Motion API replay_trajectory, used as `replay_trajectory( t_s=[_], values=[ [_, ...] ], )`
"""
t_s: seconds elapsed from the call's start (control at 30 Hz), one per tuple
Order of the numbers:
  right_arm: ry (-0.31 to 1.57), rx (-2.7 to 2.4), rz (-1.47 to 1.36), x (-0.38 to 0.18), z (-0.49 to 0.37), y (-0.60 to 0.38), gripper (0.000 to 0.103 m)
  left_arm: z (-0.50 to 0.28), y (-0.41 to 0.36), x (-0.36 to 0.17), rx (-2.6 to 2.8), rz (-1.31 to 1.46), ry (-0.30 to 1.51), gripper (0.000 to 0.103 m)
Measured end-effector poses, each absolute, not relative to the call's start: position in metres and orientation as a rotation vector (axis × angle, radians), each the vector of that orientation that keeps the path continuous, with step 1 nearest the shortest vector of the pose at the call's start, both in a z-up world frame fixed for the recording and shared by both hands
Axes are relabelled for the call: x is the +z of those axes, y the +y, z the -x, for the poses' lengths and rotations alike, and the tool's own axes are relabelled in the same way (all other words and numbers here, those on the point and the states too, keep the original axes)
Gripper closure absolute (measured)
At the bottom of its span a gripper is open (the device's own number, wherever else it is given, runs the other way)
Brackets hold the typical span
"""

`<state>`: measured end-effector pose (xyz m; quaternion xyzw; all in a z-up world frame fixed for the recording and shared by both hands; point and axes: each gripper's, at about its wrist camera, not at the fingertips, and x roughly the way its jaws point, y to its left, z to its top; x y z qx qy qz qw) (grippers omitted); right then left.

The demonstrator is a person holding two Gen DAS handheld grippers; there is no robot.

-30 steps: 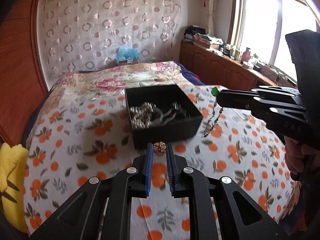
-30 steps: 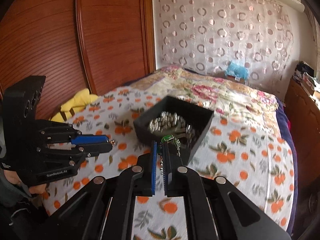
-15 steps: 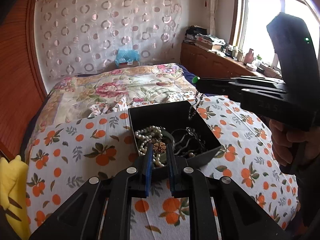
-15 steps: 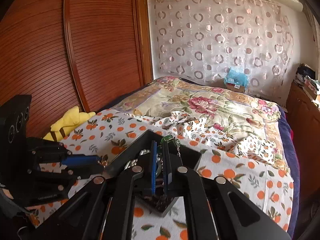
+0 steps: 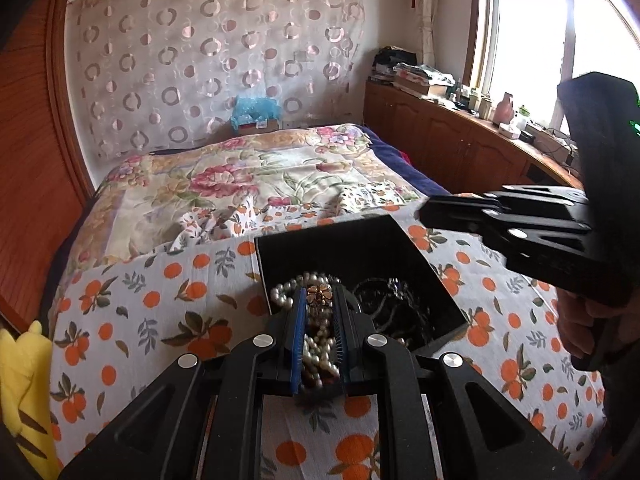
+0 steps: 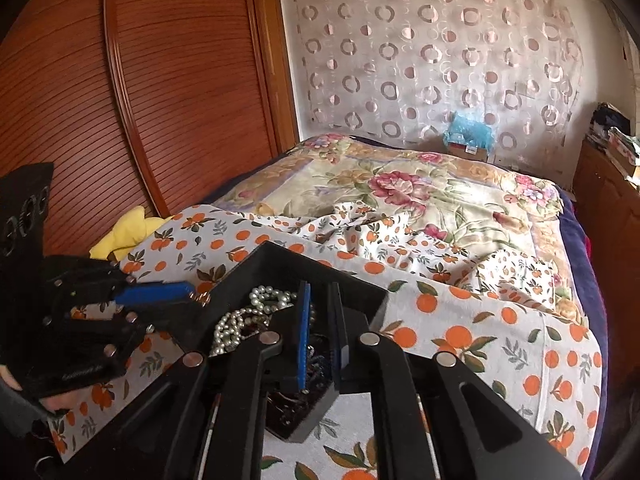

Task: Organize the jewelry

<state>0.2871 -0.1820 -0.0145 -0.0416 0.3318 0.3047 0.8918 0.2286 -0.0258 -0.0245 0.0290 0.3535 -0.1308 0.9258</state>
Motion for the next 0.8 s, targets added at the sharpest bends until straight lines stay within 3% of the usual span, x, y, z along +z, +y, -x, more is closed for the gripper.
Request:
replay_trajectory(
  t_s=[0.57, 0.73, 0.8],
  values=[
    [0.715, 0.566, 0.081, -0.03, -0.261, -0.217, 0.093, -0.259, -0.038, -0.026, -0.234, -0.064, 0.733, 0.089],
    [0.715, 0.552, 0.088, -0.033, -0.249, -0.215, 0.093, -0.237, -0.033, -0.022, -0.204, -0.07, 0.711, 0.067],
    [0.714, 0.546, 0.086, -0.033, -0.243, -0.214, 0.093, -0.227, -0.029, -0.02, -0.194, -0.062, 0.707, 0.053]
  ],
)
